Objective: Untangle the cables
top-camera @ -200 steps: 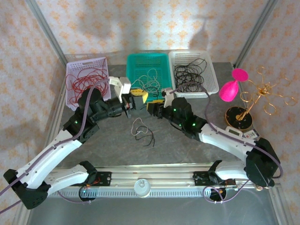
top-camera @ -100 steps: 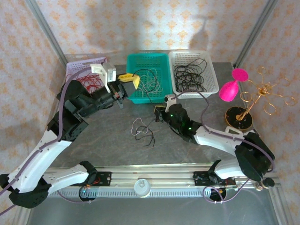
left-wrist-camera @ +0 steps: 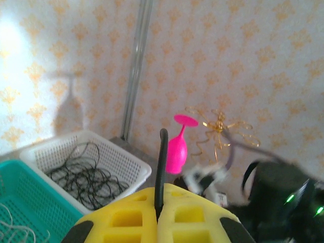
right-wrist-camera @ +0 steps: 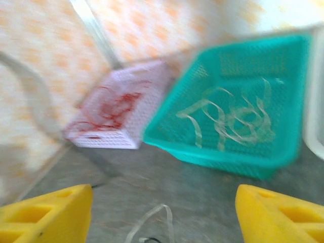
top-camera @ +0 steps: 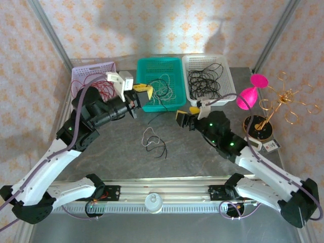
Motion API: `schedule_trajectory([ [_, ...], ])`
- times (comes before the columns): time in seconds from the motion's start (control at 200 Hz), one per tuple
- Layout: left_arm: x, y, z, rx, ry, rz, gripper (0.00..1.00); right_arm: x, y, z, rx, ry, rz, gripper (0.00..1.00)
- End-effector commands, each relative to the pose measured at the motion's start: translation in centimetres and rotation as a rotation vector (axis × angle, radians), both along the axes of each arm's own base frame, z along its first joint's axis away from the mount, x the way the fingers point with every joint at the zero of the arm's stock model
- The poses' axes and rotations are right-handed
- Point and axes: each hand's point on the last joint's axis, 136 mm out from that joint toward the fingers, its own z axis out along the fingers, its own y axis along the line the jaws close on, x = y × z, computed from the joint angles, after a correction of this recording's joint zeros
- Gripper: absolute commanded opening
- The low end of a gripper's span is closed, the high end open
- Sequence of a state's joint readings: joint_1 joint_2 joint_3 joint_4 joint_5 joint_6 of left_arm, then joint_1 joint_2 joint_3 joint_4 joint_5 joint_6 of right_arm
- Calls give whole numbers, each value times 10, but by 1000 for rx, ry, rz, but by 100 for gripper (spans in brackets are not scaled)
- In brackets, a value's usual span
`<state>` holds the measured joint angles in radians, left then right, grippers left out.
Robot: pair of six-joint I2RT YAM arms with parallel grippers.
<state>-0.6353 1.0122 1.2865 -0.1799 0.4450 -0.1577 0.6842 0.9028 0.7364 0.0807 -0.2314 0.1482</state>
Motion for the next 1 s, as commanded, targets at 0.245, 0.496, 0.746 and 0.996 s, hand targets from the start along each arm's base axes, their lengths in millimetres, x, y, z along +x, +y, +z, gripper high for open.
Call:
schedule_trajectory([
  [0.245,-17,-10,-29,25,43,-100,0,-57,64,95,-42,-304,576,76],
  [0.496,-19,-7,-43,30,71,-95,0,-16,70,84,-55,-227,501,30],
  [0.746,-3,6,-73,43,125,27,50,5,61,89,-41,-170,376,0],
  [0.996,8,28,-116,174,196,155,74,88,-18,104,-31,-55,-157,0],
])
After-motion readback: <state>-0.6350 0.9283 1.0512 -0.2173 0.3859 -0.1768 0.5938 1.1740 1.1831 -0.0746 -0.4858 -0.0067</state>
